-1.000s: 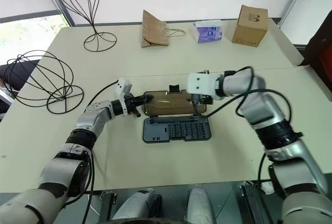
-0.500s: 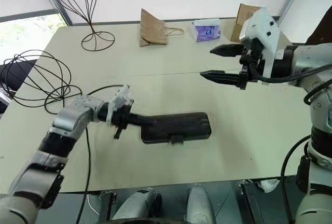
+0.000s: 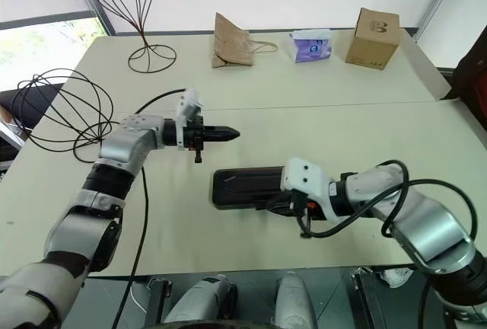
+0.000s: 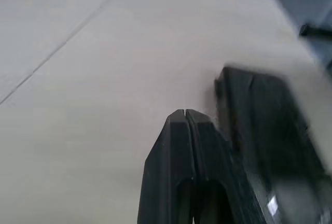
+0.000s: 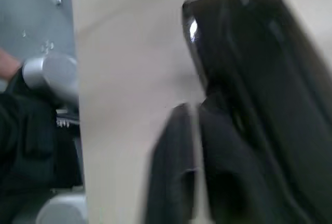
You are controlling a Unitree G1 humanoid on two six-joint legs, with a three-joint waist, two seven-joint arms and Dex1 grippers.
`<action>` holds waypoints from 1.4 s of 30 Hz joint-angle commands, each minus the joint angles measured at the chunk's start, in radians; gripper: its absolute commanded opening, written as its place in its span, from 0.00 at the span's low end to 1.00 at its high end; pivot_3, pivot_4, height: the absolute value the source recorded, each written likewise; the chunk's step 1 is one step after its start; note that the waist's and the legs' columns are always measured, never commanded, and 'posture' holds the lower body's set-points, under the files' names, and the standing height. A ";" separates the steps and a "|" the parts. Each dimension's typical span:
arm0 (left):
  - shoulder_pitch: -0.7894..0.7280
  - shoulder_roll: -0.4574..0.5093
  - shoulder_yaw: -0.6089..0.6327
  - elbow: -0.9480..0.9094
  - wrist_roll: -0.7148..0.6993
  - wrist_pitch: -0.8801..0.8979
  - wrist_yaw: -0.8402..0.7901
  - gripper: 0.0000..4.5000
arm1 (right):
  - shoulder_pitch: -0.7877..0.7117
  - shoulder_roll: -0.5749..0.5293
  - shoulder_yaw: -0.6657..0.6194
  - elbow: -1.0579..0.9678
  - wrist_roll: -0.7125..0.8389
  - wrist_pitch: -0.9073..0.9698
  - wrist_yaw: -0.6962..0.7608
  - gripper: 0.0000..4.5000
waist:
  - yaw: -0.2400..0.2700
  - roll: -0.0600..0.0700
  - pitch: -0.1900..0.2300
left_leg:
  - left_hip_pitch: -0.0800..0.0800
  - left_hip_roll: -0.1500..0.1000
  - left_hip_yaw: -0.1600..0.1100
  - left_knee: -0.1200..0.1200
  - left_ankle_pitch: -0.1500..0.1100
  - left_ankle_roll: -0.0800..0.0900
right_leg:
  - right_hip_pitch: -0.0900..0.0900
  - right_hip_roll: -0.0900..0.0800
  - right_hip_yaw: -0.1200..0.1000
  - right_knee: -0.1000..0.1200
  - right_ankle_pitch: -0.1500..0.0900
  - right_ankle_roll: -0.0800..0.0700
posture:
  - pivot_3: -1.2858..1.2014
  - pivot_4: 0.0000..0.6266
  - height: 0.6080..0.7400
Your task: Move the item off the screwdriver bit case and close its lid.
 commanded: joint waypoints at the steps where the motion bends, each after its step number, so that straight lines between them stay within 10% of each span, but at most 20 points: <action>1: -0.094 -0.051 -0.013 0.147 0.046 -0.124 -0.048 0.00 | -0.007 0.008 0.031 -0.016 -0.014 -0.021 -0.017 0.01 | 0.001 0.000 0.000 | 0.000 -0.001 0.000 0.000 0.000 0.000 | 0.000 -0.001 0.000 0.000 0.000 0.000 | 0.52 0.24 1.00; 15: -0.209 -0.186 -0.123 0.505 0.298 -0.452 -0.121 0.00 | -0.052 0.061 0.150 0.168 -0.212 -0.116 -0.127 0.01 | -0.003 -0.004 0.002 | 0.000 -0.002 -0.001 0.001 0.000 0.000 | 0.000 -0.001 0.000 0.001 0.000 0.000 | 0.52 0.24 1.00; 42: -0.056 -0.222 -0.175 0.420 0.355 -0.521 -0.196 0.00 | -0.074 0.042 0.167 0.254 -0.335 -0.147 -0.155 0.01 | -0.008 -0.010 -0.011 | 0.007 0.000 -0.002 -0.001 0.000 0.000 | 0.006 0.001 -0.001 0.001 0.000 0.001 | 0.52 0.24 1.00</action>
